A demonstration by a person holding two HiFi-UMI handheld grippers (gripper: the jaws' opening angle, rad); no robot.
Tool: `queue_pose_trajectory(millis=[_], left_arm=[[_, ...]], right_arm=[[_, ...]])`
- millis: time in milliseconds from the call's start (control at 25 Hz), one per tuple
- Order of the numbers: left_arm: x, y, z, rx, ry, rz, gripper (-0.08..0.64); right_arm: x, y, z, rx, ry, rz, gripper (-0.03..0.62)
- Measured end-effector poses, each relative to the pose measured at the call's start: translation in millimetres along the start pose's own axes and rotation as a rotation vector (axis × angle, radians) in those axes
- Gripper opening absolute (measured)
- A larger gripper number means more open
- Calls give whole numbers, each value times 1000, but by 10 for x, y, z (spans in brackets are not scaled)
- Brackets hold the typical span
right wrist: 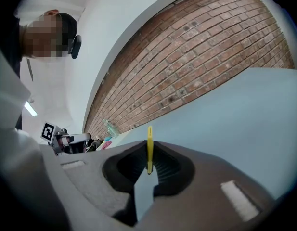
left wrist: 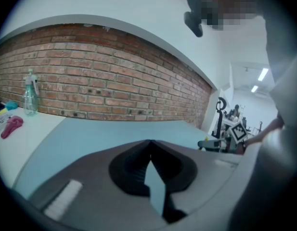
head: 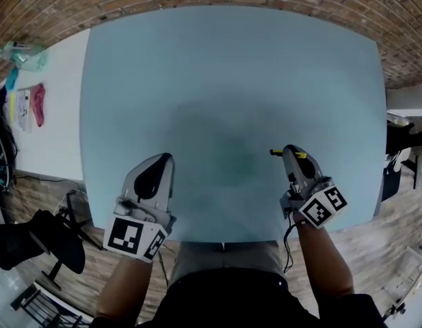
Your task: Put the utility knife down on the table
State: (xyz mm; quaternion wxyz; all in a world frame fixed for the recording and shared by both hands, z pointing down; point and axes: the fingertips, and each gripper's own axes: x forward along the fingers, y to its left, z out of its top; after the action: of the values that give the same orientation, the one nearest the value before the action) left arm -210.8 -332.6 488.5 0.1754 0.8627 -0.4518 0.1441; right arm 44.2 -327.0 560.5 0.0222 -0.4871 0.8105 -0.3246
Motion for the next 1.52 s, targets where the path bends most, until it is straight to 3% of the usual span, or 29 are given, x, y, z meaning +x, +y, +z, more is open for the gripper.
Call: queue_pose_trajectory(millis=[480,800,840,960,1080,1520], left_arm=[[105,77,-170,-31,24,34,2],[194,-30,-193,-38,24,14,2],[195,-35,-202,-37,26,14,2],[186,-46,-220,-36,30,17,2],[178,-50,-210,-36,28,21,2],[185,-159,-183,-38,19,20,2]], right_arm=[[162,-111,-198,12,79,27,26],[251,-153,-275,8,124,24,31],[250,-165,-287,6,129,23,39],[225,-198,-311,10,140,18,151],[206,-216,-301,11,137,14,153],[11,-531,-50,-51,37,-133,176]])
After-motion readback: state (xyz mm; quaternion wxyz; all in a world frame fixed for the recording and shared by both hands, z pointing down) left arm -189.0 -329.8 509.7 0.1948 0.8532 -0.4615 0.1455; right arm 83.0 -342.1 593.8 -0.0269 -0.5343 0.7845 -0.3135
